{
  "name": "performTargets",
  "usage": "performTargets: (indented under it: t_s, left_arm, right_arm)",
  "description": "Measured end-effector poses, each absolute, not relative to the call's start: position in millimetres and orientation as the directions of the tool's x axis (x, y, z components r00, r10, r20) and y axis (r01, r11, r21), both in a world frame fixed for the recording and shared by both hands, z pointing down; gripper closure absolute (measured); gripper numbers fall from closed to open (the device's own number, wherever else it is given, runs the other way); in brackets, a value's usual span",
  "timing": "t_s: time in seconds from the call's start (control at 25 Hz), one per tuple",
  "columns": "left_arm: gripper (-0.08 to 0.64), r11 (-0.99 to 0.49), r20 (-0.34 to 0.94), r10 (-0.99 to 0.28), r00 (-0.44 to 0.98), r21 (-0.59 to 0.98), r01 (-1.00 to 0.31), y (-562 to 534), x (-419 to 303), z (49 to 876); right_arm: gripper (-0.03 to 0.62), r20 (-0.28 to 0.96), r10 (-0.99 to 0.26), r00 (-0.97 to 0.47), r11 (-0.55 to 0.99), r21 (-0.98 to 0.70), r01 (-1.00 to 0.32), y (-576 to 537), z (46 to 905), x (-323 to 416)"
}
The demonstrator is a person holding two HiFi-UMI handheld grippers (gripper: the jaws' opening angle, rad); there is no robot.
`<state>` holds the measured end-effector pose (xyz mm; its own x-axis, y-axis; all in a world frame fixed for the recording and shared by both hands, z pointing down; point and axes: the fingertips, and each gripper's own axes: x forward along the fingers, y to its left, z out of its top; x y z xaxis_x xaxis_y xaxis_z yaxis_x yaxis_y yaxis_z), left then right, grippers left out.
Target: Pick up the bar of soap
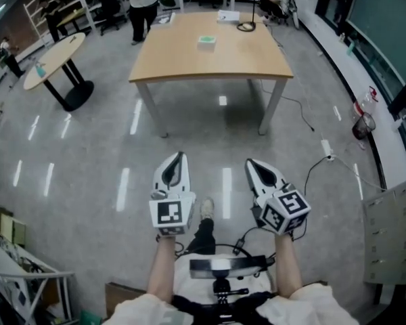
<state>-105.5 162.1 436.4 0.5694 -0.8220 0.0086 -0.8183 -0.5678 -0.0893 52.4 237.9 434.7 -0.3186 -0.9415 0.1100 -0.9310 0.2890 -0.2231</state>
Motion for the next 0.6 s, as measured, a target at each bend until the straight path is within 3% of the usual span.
performTargets:
  t_s: [0.12, 0.32, 0.6]
  left_arm:
    - [0.545, -0.563, 0.011, -0.826, 0.564, -0.077, -0.823, 67, -89, 431]
    - [0.545, -0.532, -0.014, -0.847, 0.532, 0.008, -0.847, -89, -74, 409]
    - [0.545, -0.587, 0.023, -0.809, 0.588, 0.030, -0.809, -233, -17, 415]
  right_arm:
    - [0.588, 0.105, -0.944, -0.312, 0.281, -0.240, -0.929, 141, 423, 87]
    - [0.588, 0.165, -0.944, -0.284, 0.266, -0.121, -0.956, -2, 419, 113]
    - [0.587, 0.196, -0.940, -0.280, 0.273, -0.063, -0.960, -145, 421, 142]
